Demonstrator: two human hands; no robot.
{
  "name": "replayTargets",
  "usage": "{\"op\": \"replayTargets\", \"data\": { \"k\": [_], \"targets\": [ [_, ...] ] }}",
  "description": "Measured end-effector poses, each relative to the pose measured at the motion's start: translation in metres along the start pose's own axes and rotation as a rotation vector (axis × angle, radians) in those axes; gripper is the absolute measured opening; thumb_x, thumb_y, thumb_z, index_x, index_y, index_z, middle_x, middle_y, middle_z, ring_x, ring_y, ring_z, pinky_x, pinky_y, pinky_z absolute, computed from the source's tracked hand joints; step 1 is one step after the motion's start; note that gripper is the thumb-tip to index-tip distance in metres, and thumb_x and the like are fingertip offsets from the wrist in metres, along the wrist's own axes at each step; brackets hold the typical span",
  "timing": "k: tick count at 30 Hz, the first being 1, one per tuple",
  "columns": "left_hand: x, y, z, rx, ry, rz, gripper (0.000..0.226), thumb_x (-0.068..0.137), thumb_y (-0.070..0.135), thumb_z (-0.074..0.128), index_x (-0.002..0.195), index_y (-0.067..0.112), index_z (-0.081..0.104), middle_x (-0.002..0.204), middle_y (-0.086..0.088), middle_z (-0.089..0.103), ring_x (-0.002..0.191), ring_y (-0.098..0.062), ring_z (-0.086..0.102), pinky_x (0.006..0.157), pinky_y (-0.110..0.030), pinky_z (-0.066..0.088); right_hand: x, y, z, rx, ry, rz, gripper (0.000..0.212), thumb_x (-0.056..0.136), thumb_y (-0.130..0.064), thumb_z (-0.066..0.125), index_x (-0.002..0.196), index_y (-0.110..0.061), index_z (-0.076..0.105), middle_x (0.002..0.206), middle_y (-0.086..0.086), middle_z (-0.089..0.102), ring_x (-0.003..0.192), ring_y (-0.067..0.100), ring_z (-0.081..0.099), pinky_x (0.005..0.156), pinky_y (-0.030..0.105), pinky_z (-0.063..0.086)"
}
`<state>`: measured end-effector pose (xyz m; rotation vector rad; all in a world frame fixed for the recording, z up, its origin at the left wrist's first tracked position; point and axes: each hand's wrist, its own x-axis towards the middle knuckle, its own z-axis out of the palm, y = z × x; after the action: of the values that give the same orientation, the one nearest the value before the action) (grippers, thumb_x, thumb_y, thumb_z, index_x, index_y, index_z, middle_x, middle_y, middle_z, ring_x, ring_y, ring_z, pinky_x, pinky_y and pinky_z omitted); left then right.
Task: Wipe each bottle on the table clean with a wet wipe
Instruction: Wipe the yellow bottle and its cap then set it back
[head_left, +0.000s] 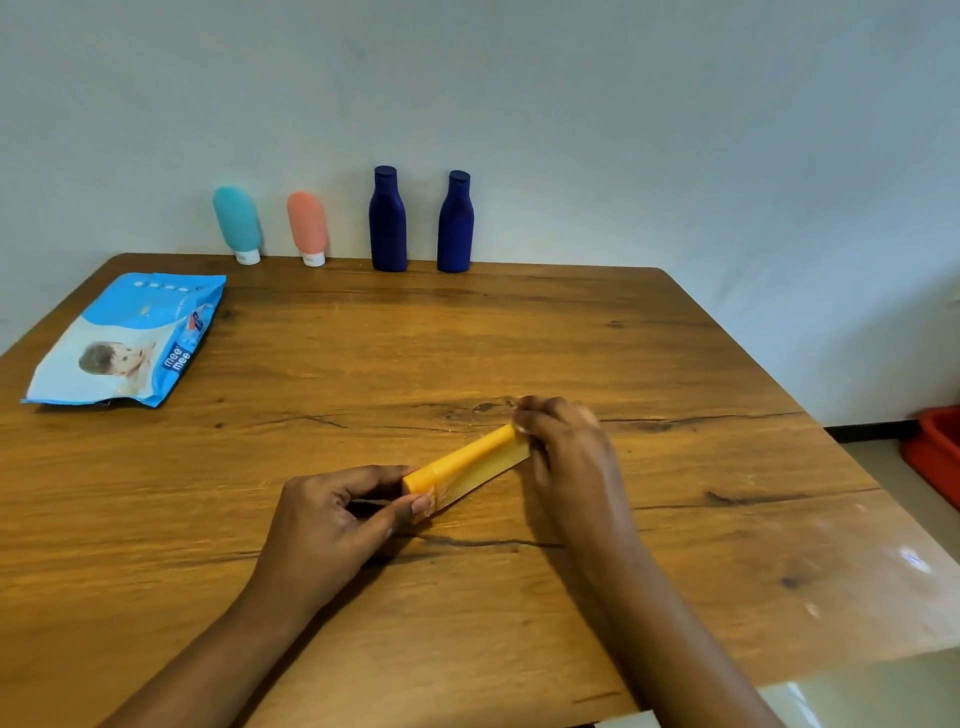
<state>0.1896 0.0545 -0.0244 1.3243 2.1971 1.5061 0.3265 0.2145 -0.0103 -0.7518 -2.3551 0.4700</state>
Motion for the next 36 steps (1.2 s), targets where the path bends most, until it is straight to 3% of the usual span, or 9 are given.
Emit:
{"op": "replayTargets", "data": {
  "k": [6,12,19,24,29,31,36],
  "targets": [
    [-0.001,0.002,-0.004,-0.003,-0.023,0.029,0.03,0.065,0.03,0.072,0.092,0.041,0.065,0.083,0.039,0.064,0.079,0.009,0.066,0.065,-0.007,0.05,-0.033,-0.048,0.017,0.028,-0.138,-0.277,0.039,0.078,-0.003,0.069,0.116,-0.01,0.063,0.12,0.003,0.06,0.108,0.013,0.053,0.091,0.021,0.045],
    [0.003,0.0,-0.001,-0.039,-0.032,-0.092,0.025,0.062,0.041,0.07,0.085,0.044,0.064,0.079,0.041,0.063,0.082,0.011,0.062,0.064,-0.007,0.05,0.016,0.016,0.0,-0.093,-0.031,-0.028,0.033,0.076,0.007,0.065,0.106,-0.004,0.069,0.107,0.009,0.066,0.097,0.023,0.059,0.082,0.031,0.051],
    [0.005,-0.004,-0.001,-0.067,-0.027,-0.153,0.025,0.061,0.043,0.069,0.085,0.039,0.067,0.083,0.031,0.068,0.08,0.007,0.065,0.066,-0.012,0.052,0.021,-0.002,0.002,-0.049,0.008,-0.129,0.03,0.077,0.008,0.062,0.105,-0.003,0.069,0.106,0.01,0.067,0.095,0.024,0.06,0.079,0.03,0.048],
    [0.01,-0.011,0.002,-0.127,-0.05,-0.254,0.03,0.072,0.03,0.07,0.102,0.025,0.07,0.084,0.012,0.074,0.079,0.0,0.068,0.062,-0.013,0.052,0.032,0.028,0.003,-0.067,-0.039,0.007,0.024,0.084,0.002,0.058,0.104,-0.006,0.069,0.103,0.007,0.067,0.093,0.022,0.06,0.078,0.032,0.05],
    [0.01,-0.011,0.002,0.021,-0.015,-0.205,0.03,0.076,0.03,0.072,0.106,0.033,0.068,0.099,0.023,0.066,0.089,0.009,0.06,0.068,-0.005,0.046,0.029,0.028,-0.006,0.16,0.032,0.15,0.028,0.088,0.003,0.053,0.109,-0.009,0.068,0.107,-0.002,0.066,0.092,0.005,0.058,0.075,0.004,0.04],
    [0.01,-0.01,0.002,0.02,-0.023,-0.207,0.039,0.071,0.033,0.075,0.109,0.031,0.067,0.099,0.018,0.067,0.089,0.008,0.06,0.068,-0.003,0.044,0.027,0.019,-0.003,0.275,0.046,0.172,0.028,0.087,0.004,0.054,0.106,-0.01,0.069,0.105,-0.003,0.067,0.092,0.002,0.058,0.078,0.004,0.04],
    [0.004,-0.005,0.001,0.132,-0.074,-0.174,0.087,0.041,0.059,0.075,0.121,0.029,0.06,0.111,0.016,0.058,0.097,0.002,0.057,0.066,-0.002,0.045,0.021,-0.011,0.014,0.436,-0.067,0.123,0.027,0.083,0.004,0.06,0.1,-0.014,0.071,0.102,-0.004,0.068,0.096,0.003,0.06,0.085,0.014,0.045]
  ]
}}
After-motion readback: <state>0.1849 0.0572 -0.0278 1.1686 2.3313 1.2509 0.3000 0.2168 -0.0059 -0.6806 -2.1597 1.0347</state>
